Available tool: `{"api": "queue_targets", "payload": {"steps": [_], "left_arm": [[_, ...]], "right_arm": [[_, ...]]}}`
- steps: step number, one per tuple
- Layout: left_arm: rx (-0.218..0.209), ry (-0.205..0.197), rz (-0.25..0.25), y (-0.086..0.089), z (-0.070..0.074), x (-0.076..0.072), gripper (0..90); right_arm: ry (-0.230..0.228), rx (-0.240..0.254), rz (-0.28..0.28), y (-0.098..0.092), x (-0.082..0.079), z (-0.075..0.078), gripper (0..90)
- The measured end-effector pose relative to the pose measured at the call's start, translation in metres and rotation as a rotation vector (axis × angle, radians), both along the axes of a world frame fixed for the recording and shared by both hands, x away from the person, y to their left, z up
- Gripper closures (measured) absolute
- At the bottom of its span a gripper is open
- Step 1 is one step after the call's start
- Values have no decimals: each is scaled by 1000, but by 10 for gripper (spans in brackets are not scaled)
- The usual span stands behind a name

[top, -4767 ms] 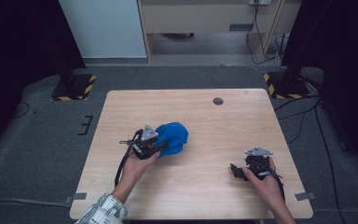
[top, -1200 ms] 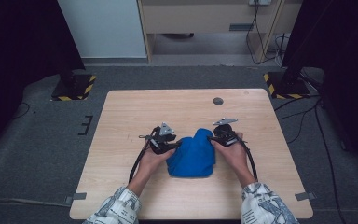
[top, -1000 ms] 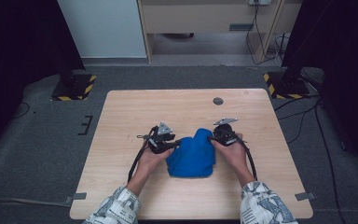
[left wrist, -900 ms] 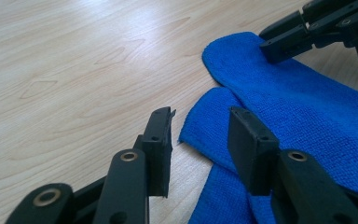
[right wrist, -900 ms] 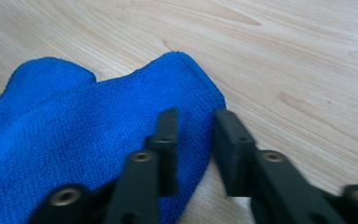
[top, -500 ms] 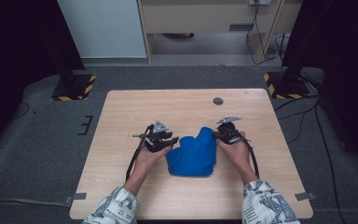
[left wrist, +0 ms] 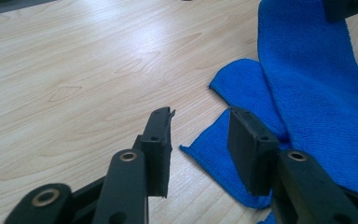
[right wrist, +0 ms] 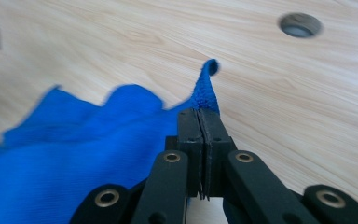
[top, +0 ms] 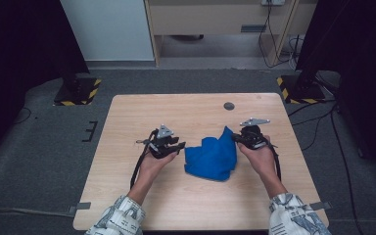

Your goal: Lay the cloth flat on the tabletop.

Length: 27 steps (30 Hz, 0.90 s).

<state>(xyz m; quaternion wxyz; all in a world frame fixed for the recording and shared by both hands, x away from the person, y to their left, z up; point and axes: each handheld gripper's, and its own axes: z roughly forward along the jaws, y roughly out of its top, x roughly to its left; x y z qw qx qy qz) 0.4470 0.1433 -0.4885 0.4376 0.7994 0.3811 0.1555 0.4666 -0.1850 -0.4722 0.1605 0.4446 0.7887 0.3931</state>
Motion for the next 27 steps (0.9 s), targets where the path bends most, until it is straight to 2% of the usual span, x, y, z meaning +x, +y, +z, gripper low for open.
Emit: {"api": "queue_targets", "payload": {"steps": [6,9,11,14,16,17,18,20,22,24,27], "left_arm": [[-12,-27,0,10,10,-8,560],[-28,-33,16,23,16,-12,559],[-28,-35,21,32,18,-16,560],[-43,-19,15,41,16,-21,560],[-40,-8,17,45,13,-22,559],[-40,-8,17,45,13,-22,558],[-44,7,17,47,10,-22,558],[-51,9,8,45,8,-21,557],[-51,3,-5,42,6,-21,551],[-46,3,-42,35,3,-22,539],[-33,10,-60,29,-2,-21,524]], "right_arm": [[-42,35,96,26,-17,23,888],[-63,55,142,39,-25,35,888],[-68,67,179,49,-32,37,888],[-40,61,257,70,-46,21,887],[-16,36,296,82,-52,5,887],[-16,36,296,82,-52,5,887],[3,1,321,91,-56,-11,886],[21,-12,333,95,-59,-22,885],[16,-21,342,96,-61,-27,884],[10,-4,334,94,-62,-29,883],[11,15,329,91,-61,-28,884]]}}
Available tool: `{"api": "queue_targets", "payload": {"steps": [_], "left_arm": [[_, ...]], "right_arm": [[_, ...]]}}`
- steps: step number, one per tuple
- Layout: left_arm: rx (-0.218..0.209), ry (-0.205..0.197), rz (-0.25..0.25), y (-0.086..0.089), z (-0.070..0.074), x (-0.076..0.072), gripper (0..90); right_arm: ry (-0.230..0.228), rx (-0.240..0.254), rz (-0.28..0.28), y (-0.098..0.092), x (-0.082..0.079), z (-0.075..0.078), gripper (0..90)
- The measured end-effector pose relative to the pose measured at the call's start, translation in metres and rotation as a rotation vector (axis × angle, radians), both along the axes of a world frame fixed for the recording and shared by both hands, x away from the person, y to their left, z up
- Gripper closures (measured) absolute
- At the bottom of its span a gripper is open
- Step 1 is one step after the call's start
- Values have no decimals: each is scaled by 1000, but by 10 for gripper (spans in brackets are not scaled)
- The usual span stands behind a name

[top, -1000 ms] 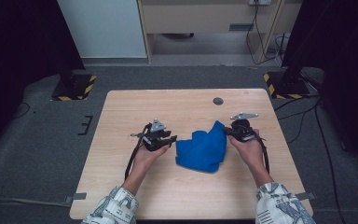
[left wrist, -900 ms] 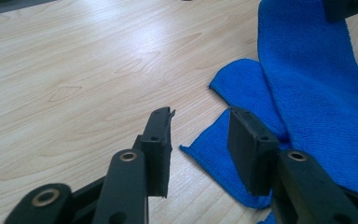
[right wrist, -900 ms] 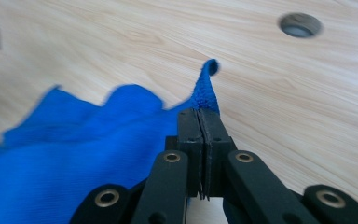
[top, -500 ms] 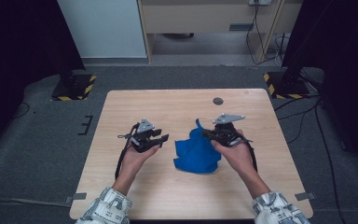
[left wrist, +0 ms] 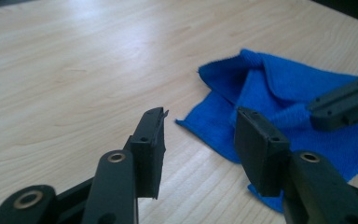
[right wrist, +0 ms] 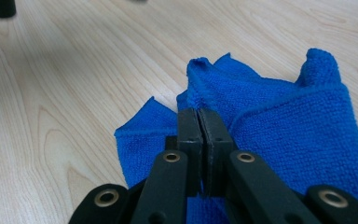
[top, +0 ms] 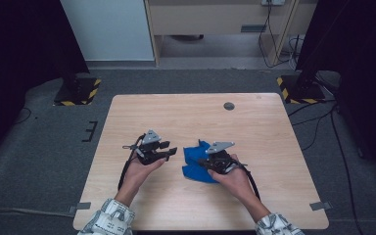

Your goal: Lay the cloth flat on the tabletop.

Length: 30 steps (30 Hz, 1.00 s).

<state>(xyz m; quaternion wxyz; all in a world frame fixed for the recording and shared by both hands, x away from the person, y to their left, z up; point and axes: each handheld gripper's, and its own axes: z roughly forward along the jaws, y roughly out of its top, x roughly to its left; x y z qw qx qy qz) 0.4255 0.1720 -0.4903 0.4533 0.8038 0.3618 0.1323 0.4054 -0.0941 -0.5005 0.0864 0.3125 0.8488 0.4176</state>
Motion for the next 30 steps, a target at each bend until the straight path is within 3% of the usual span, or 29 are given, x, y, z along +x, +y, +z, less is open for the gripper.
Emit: {"api": "queue_targets", "payload": {"steps": [5,11,15,30], "left_arm": [[34,-3,-57,-17,-12,1,482],[39,-17,-70,-27,-17,4,467],[57,-54,-94,-34,-19,5,458],[42,-109,-118,-42,-18,8,471]], "right_arm": [[0,49,-16,-6,1,4,885],[2,65,-9,-5,3,8,885],[0,84,-4,-6,4,14,885],[7,100,12,-6,6,22,886]]}}
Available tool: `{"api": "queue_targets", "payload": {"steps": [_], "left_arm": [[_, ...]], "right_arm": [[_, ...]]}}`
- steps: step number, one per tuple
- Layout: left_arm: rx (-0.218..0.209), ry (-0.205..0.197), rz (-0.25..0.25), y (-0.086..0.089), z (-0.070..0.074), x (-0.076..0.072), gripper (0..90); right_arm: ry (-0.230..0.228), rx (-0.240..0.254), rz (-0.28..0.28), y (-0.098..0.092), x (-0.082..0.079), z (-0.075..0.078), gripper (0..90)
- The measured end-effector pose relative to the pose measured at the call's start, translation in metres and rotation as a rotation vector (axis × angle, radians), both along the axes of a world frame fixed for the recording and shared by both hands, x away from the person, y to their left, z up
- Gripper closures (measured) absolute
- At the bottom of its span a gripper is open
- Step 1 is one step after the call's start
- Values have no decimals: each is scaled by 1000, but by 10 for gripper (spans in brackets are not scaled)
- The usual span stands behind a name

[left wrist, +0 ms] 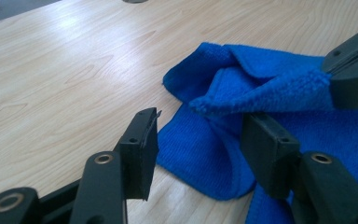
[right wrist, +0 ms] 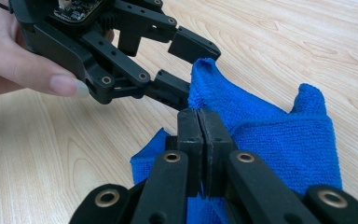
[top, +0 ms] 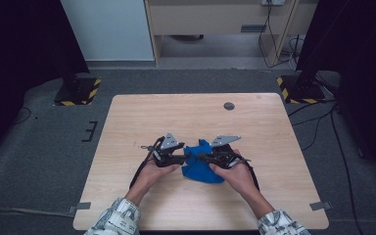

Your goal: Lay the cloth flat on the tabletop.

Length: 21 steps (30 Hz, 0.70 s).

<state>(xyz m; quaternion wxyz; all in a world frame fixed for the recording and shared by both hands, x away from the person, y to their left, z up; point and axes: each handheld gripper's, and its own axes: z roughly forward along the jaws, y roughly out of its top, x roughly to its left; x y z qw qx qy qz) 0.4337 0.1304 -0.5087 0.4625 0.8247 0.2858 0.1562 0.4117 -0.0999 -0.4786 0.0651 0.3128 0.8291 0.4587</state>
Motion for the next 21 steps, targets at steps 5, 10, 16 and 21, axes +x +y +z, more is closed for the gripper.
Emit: {"api": "queue_targets", "payload": {"steps": [5,10,16,21], "left_arm": [[-7,-21,-35,-6,2,-2,495],[-4,-32,-52,-10,3,-2,596],[-4,-31,-59,-15,8,-4,755],[22,19,-64,-18,8,-7,848]], "right_arm": [[1,6,-2,-1,1,3,886],[0,3,-7,-3,3,7,885],[-3,1,-12,-6,4,10,884],[1,-1,-38,-8,6,12,710]]}}
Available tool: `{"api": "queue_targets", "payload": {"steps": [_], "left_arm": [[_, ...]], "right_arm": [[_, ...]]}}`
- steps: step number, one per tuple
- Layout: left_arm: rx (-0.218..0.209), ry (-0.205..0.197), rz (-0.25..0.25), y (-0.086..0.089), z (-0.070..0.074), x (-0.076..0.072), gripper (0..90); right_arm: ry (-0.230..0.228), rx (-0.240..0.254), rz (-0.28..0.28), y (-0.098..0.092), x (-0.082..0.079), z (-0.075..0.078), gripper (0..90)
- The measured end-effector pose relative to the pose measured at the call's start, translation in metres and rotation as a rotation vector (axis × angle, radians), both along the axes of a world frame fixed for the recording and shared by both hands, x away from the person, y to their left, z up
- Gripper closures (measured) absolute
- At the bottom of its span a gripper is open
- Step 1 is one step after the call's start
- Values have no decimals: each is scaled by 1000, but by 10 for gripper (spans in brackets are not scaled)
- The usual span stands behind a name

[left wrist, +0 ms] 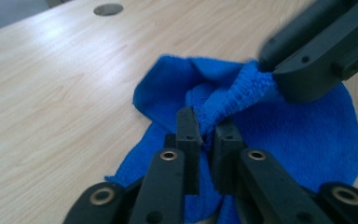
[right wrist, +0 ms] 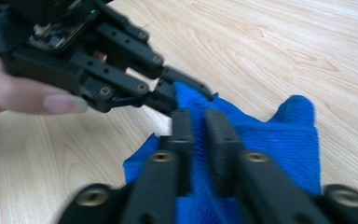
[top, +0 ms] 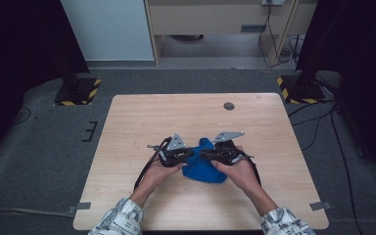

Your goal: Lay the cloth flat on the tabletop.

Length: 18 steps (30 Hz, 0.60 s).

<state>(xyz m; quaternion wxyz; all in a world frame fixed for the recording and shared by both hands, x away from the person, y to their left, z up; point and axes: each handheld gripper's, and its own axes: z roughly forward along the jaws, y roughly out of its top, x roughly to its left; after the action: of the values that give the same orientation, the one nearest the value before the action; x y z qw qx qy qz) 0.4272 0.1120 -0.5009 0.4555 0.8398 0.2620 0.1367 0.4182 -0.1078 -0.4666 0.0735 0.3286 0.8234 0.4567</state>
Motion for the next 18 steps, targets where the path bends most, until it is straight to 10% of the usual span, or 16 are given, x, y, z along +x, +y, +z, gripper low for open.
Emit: {"api": "queue_targets", "payload": {"steps": [6,18], "left_arm": [[30,38,8,0,-4,-1,850],[34,70,30,2,-10,2,846]], "right_arm": [[-18,3,-64,-8,11,13,465],[-15,-92,-163,-6,62,-2,567]]}}
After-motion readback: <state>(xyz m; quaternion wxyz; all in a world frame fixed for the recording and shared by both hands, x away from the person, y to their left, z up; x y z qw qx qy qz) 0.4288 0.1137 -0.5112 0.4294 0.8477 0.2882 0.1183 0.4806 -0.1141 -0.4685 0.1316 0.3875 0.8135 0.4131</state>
